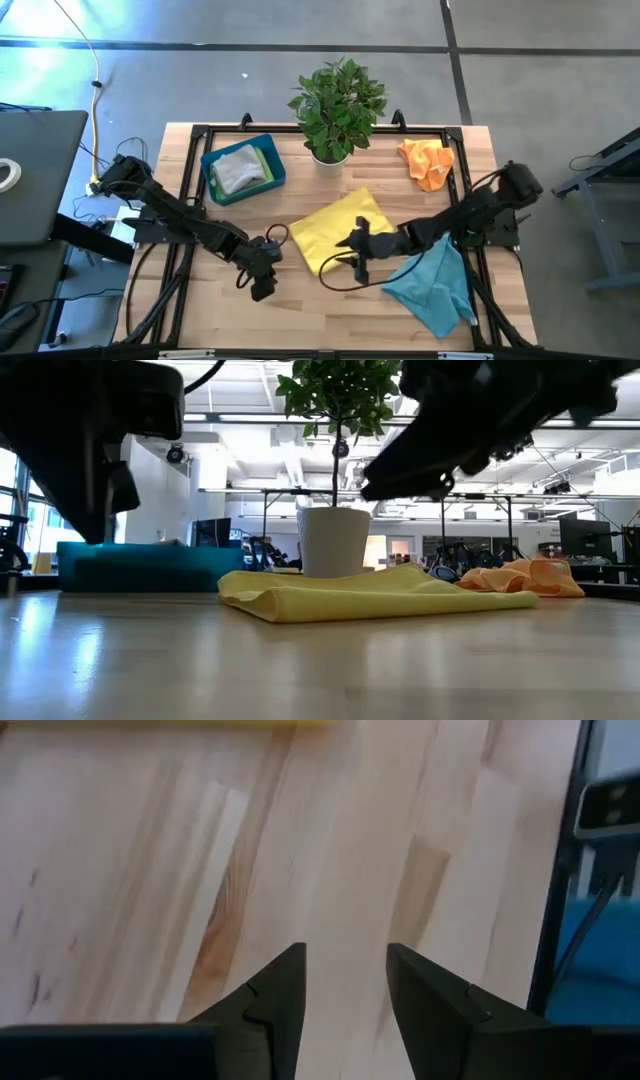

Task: Fold microfiber towels
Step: Fold the yellow towel

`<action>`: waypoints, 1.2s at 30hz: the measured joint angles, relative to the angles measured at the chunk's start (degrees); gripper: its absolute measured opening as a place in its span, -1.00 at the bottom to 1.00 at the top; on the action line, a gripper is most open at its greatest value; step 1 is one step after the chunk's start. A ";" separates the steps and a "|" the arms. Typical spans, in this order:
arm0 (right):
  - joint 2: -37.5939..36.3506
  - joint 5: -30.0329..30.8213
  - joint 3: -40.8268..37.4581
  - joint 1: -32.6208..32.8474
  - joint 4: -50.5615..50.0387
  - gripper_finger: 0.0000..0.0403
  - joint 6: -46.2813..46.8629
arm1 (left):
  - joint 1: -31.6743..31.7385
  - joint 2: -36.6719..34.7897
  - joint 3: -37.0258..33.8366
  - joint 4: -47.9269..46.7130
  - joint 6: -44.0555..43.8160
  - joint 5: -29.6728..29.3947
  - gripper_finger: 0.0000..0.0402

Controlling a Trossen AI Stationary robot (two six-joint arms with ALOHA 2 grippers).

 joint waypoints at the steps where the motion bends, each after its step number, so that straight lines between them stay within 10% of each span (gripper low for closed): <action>1: 1.27 0.00 -0.02 0.00 1.92 -0.10 0.05 | 0.20 0.00 0.00 -0.75 0.27 1.07 -0.35; 17: 20.85 -2.83 24.28 0.36 -20.00 -0.10 -7.79 | 0.24 -3.45 0.04 -12.47 5.62 4.51 -0.35; 36: 24.97 -4.81 26.12 0.37 -21.22 -0.10 -9.14 | 0.24 -4.44 0.00 -18.08 10.25 3.97 -0.35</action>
